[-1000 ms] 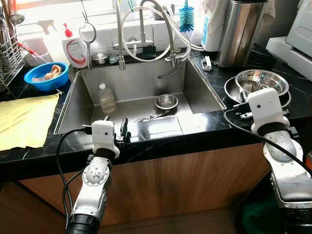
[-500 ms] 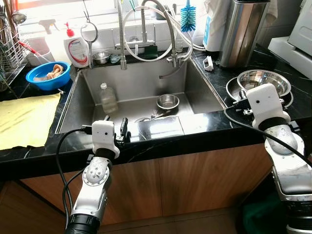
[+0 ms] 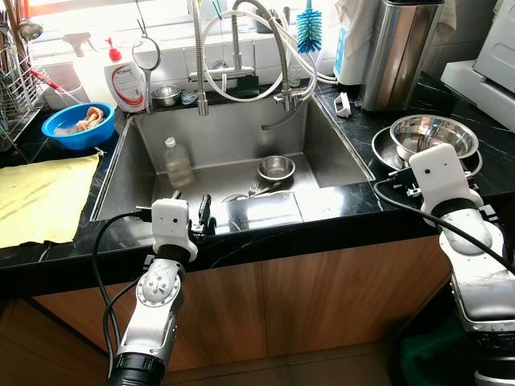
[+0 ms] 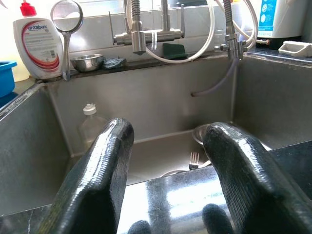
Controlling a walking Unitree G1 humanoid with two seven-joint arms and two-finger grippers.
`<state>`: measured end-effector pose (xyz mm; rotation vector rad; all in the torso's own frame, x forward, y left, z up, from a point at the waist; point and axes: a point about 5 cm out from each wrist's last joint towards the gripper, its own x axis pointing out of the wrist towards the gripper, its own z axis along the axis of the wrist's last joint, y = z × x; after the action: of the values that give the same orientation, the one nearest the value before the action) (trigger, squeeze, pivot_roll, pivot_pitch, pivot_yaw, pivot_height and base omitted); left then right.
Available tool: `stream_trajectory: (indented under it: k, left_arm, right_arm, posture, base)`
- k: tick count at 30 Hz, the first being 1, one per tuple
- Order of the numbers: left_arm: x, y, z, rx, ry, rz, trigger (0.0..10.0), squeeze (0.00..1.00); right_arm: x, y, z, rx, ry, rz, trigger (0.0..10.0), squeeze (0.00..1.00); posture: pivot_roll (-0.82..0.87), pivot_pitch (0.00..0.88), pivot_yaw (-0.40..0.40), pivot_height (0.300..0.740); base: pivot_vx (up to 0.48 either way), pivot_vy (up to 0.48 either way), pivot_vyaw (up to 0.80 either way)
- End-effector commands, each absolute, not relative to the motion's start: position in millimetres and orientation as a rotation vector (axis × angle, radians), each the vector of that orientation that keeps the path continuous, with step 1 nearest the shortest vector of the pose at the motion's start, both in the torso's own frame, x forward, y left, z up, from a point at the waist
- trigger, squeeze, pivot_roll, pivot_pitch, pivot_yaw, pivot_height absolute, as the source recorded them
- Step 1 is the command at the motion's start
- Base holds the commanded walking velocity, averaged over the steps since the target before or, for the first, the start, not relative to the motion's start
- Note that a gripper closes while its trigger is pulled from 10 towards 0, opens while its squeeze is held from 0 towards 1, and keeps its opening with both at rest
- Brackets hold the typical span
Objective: Kitchen organization
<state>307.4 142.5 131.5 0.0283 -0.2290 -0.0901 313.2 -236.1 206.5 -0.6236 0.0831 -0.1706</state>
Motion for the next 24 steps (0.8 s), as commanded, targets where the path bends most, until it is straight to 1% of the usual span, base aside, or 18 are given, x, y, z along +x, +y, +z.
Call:
stream_trajectory:
  k: [1, 3, 4, 5, 6, 7, 24]
  left_arm:
    - [309.0, 143.9, 134.6, 0.033, -0.242, -0.087, 10.0, 0.0]
    - [309.0, 143.9, 134.8, 0.033, -0.244, -0.087, 10.0, 0.0]
    - [308.9, 144.1, 134.9, 0.032, -0.244, -0.086, 10.0, 0.0]
    - [308.9, 144.1, 134.9, 0.032, -0.244, -0.086, 10.0, 0.0]
    - [309.0, 144.2, 134.9, 0.033, -0.244, -0.086, 10.0, 0.0]
    - [309.1, 144.4, 135.0, 0.034, -0.244, -0.086, 10.0, 0.0]
    - [309.4, 144.1, 135.0, 0.035, -0.241, -0.092, 10.0, 0.0]
  right_arm:
    - [315.6, -234.5, 209.6, -0.594, 0.085, -0.167, 10.0, 0.0]
    - [316.0, -233.8, 210.5, -0.593, 0.081, -0.168, 10.0, 0.0]
    - [316.2, -233.6, 210.8, -0.593, 0.08, -0.169, 9.4, 0.0]
    - [316.2, -233.6, 210.9, -0.592, 0.08, -0.17, 8.2, 0.0]
    - [316.4, -233.6, 211.2, -0.591, 0.078, -0.171, 8.2, 0.0]
    - [316.7, -233.3, 211.7, -0.591, 0.075, -0.17, 0.0, 0.0]
    - [318.9, -233.6, 215.4, -0.579, 0.063, -0.184, 0.0, 0.0]
  posture:
    - [-0.18, 0.0, 0.094, 0.74]
    - [-0.18, 0.0, 0.094, 0.74]
    - [-0.18, 0.0, 0.094, 0.74]
    - [-0.18, 0.0, 0.094, 0.74]
    - [-0.18, 0.0, 0.094, 0.74]
    - [-0.18, 0.0, 0.094, 0.74]
    - [-0.18, 0.0, 0.097, 0.74]
  base:
    - [0.0, 0.0, 0.0]
    - [0.0, 0.0, 0.0]
    - [0.0, 0.0, 0.0]
    - [0.0, 0.0, 0.0]
    - [0.0, 0.0, 0.0]
    - [0.0, 0.0, 0.0]
    - [0.0, 0.0, 0.0]
